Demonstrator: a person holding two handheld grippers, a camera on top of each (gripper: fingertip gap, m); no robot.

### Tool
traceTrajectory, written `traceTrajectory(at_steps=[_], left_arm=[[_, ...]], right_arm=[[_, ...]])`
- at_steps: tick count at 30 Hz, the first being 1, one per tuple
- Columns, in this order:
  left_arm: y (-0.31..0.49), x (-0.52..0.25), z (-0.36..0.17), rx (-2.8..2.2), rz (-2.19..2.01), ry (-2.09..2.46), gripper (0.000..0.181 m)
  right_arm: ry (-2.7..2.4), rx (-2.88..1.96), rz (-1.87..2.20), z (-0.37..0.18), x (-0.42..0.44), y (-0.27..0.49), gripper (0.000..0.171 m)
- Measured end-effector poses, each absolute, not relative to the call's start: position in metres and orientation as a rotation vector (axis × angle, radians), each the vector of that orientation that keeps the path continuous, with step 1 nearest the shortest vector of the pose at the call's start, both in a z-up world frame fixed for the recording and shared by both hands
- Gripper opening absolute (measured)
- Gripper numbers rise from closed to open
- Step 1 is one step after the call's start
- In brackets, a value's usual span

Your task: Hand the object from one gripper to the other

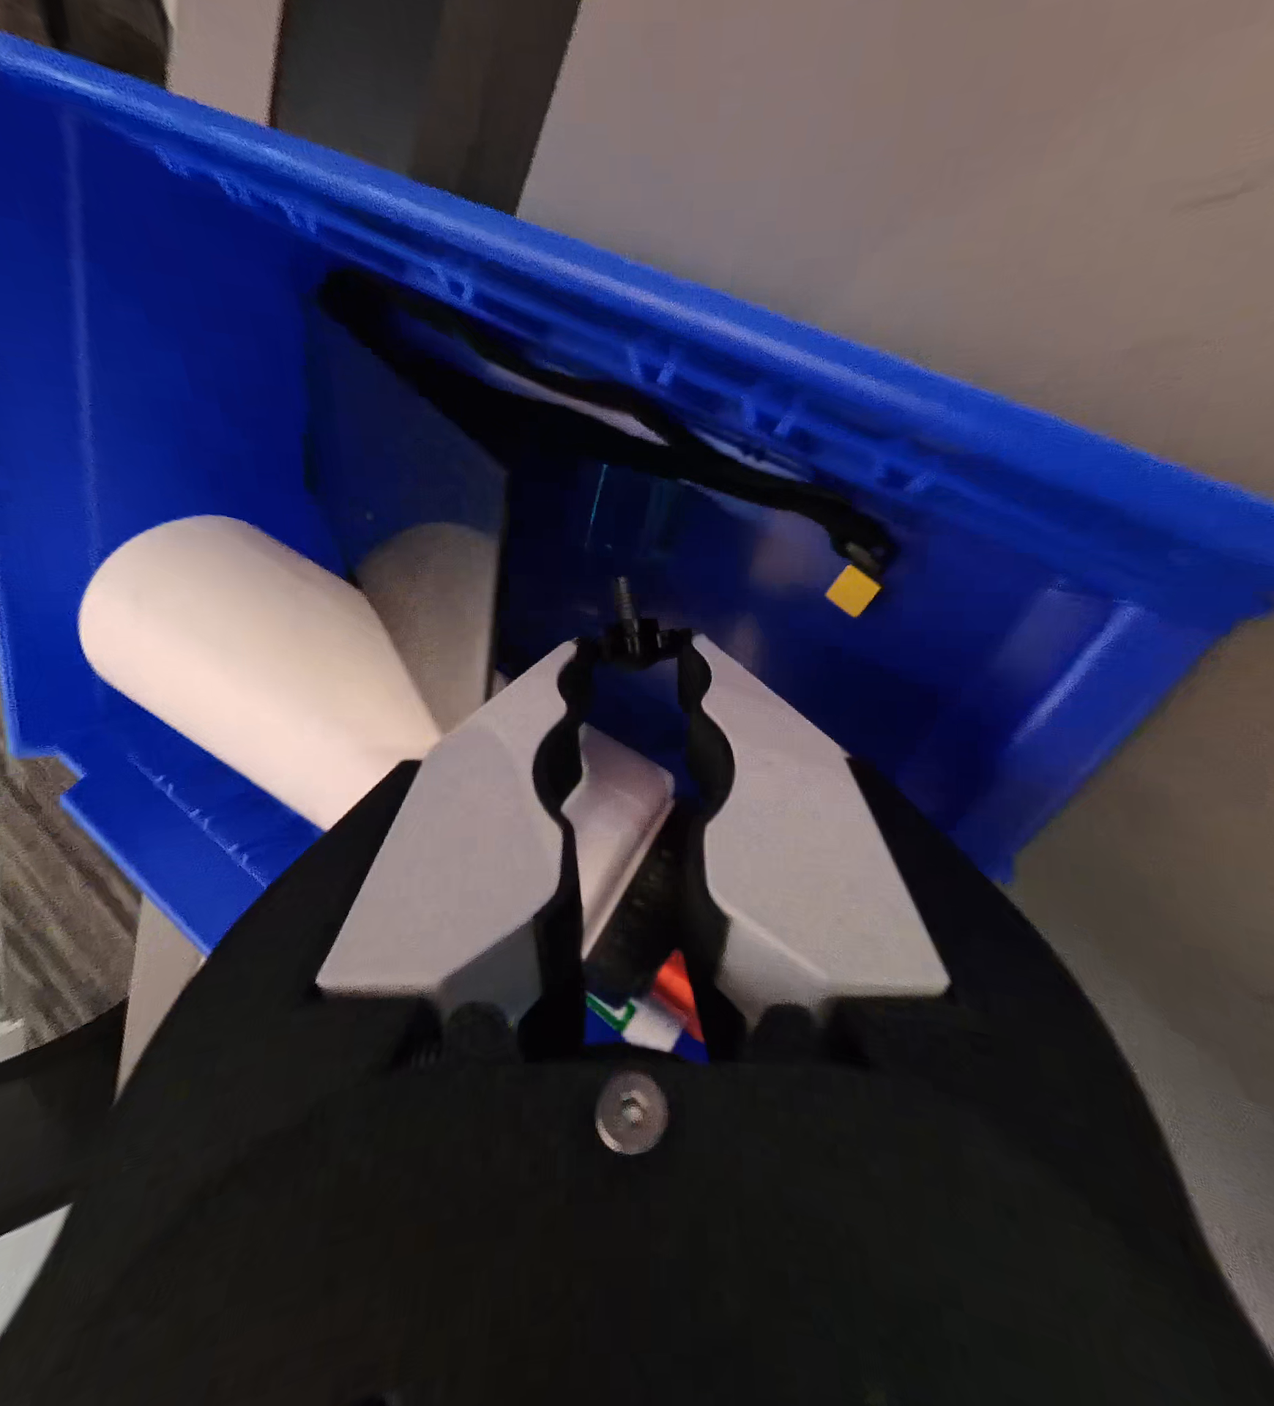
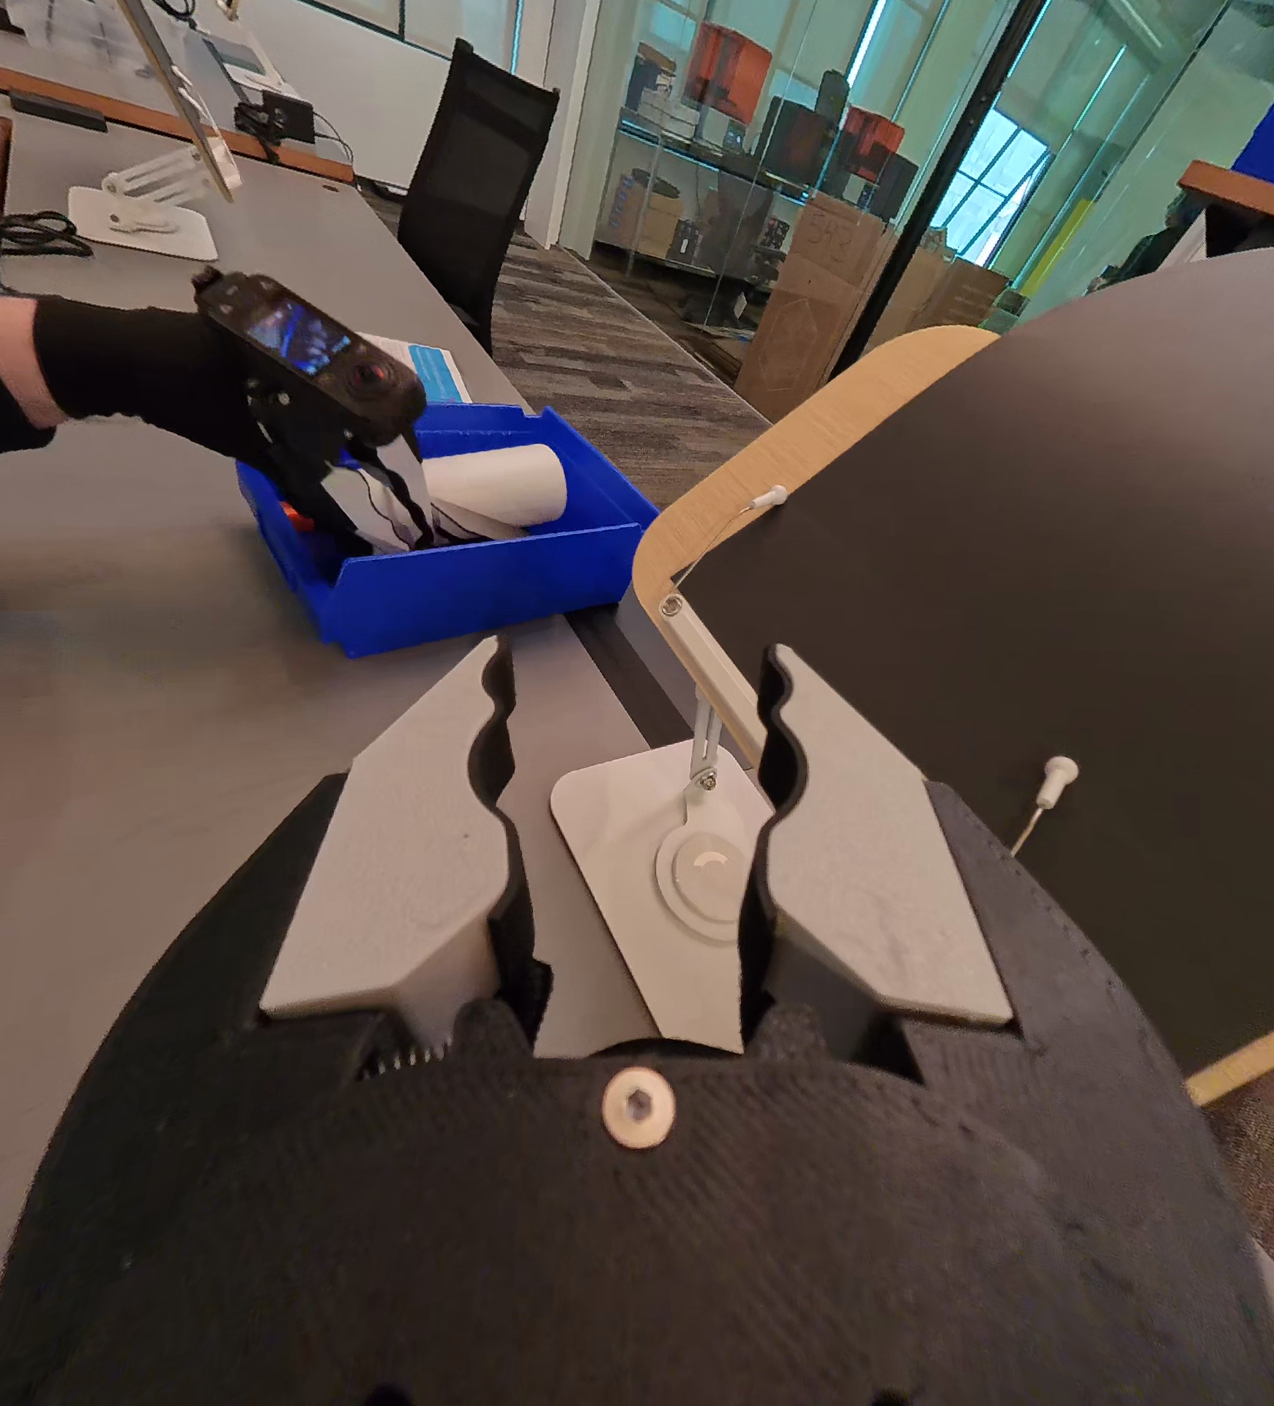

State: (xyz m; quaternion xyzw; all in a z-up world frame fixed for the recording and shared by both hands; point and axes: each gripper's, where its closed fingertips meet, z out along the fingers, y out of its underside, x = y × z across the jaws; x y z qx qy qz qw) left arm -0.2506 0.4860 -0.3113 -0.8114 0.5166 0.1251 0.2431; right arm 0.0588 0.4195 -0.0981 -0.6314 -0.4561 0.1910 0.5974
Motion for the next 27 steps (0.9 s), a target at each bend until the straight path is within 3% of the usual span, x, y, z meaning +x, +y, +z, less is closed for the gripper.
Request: traceTrajectory(at_steps=[11,17,27], left_arm=[[0.455,-0.208,-0.253,-1.969,0.147,1.247,0.021],[0.442,-0.126,-0.174,-1.615,0.007,1.191,0.021],[0.399,0.013,-0.099,-1.134,-0.194,1.302,0.021]], right_arm=[[-1.101,-1.439,0.502,-0.098,0.041,0.407,0.062],[-1.109,-1.406,0.604,-0.094,0.029,0.397,0.058],[-1.031,-1.334,0.755,-0.068,0.044,0.388,0.036]])
